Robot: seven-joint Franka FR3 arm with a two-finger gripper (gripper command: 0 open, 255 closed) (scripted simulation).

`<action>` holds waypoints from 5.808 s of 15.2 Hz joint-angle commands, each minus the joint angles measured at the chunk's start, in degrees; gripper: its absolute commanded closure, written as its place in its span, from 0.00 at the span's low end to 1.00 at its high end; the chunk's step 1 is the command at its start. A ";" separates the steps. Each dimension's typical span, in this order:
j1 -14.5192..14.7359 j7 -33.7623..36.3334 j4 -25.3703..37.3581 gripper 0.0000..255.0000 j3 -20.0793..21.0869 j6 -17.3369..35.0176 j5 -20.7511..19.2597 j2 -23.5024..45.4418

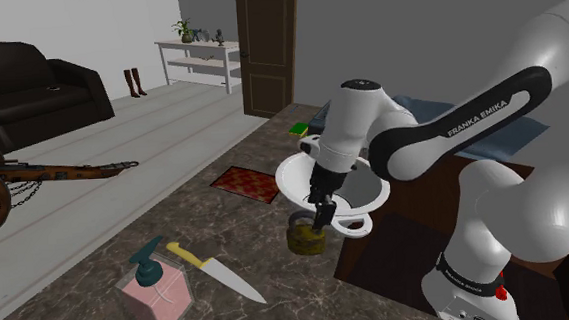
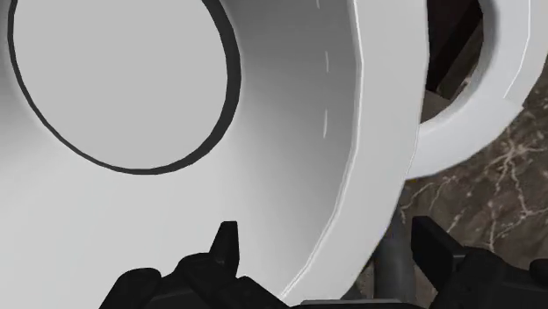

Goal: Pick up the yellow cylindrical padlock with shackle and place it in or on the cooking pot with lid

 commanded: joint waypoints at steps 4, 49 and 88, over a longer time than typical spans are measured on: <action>1.60 5.70 16.32 0.00 4.97 -14.41 -1.38 10.02; 2.26 6.21 27.98 1.00 5.56 -27.35 -1.72 11.36; -4.24 -13.70 41.34 1.00 -8.16 -47.32 -7.13 3.09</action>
